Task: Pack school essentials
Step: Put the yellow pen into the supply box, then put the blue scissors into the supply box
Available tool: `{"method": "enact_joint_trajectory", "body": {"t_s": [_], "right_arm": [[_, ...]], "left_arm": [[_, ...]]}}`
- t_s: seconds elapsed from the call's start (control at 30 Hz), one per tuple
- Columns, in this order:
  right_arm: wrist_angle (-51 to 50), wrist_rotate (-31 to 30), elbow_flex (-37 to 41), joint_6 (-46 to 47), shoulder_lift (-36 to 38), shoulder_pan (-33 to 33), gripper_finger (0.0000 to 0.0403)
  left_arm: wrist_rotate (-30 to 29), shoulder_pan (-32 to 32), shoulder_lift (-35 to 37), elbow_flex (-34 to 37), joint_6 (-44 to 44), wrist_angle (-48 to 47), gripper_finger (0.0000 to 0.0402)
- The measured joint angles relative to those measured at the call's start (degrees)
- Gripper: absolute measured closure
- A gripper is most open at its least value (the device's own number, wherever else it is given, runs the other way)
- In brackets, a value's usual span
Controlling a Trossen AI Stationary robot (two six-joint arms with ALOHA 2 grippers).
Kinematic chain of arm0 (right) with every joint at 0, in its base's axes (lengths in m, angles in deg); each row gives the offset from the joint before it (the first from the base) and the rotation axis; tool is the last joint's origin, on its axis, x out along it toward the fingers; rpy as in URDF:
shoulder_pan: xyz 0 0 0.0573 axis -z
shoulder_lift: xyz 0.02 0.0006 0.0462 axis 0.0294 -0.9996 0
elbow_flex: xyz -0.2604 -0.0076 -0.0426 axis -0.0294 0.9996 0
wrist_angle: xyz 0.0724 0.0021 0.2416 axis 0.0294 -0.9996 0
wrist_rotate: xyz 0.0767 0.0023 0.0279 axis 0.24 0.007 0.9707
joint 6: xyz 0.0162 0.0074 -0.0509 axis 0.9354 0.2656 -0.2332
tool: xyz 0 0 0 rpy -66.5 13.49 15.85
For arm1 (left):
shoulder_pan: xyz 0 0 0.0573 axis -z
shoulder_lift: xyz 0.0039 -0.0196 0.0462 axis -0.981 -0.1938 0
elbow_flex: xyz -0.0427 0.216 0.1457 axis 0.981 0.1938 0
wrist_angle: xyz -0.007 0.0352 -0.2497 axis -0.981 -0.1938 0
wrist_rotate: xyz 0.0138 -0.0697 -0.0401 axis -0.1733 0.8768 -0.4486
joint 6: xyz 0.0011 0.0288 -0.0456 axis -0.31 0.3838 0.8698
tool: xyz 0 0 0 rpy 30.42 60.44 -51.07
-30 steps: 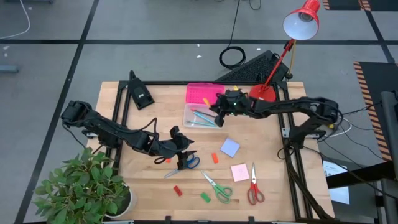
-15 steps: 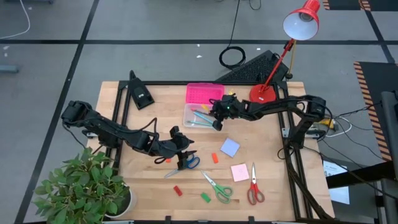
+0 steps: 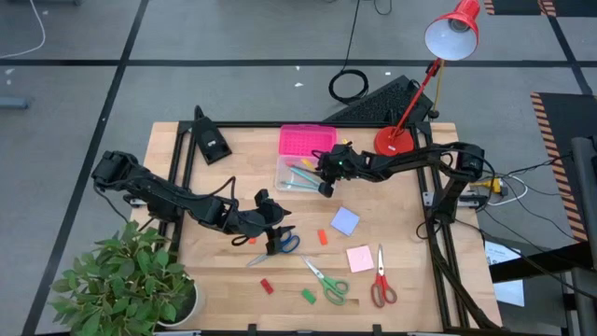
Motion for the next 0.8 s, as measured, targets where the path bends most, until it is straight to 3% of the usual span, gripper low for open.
{"method": "enact_joint_trajectory", "body": {"t_s": [0.4, 0.8], "right_arm": [[-1.31, 0.03, 0.07, 0.94, 1.71, -0.80, 0.0282], [-19.48, 0.09, 0.07, 5.95, 17.79, -11.80, 0.0275]], "left_arm": [[0.00, 0.06, 0.00, 0.00, 0.00, -0.04, 0.0192], [-0.02, 1.06, 0.00, 0.00, 0.06, -0.31, 0.0192]]}}
